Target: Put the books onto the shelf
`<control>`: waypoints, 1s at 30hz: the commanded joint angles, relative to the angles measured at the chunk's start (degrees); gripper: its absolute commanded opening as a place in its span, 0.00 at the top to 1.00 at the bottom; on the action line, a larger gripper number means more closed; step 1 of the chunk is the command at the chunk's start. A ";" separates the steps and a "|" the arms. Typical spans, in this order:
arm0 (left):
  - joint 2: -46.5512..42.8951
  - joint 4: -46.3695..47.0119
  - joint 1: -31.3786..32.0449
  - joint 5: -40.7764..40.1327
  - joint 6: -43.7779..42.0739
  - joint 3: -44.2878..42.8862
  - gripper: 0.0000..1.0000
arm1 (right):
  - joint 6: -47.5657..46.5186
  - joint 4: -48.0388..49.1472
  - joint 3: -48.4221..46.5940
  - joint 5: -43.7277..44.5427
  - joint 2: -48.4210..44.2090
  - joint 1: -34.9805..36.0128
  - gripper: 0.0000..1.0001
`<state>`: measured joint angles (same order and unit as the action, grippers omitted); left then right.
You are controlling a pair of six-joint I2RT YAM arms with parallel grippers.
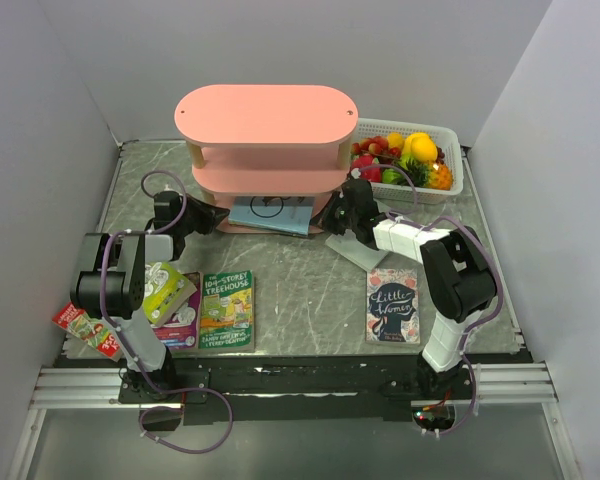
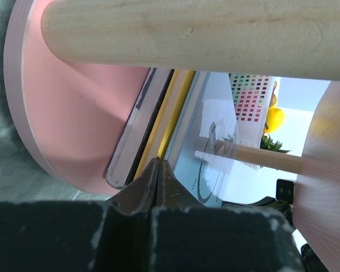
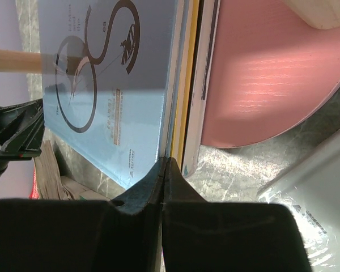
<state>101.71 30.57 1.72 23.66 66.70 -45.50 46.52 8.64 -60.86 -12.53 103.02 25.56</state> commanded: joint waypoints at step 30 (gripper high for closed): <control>0.51 1.42 0.75 1.65 -0.51 -3.46 0.99 | 2.52 3.75 -3.92 0.40 1.92 0.01 1.00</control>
<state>102.06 29.30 1.72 23.24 66.67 -47.09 47.51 9.39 -61.41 -12.47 103.83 25.34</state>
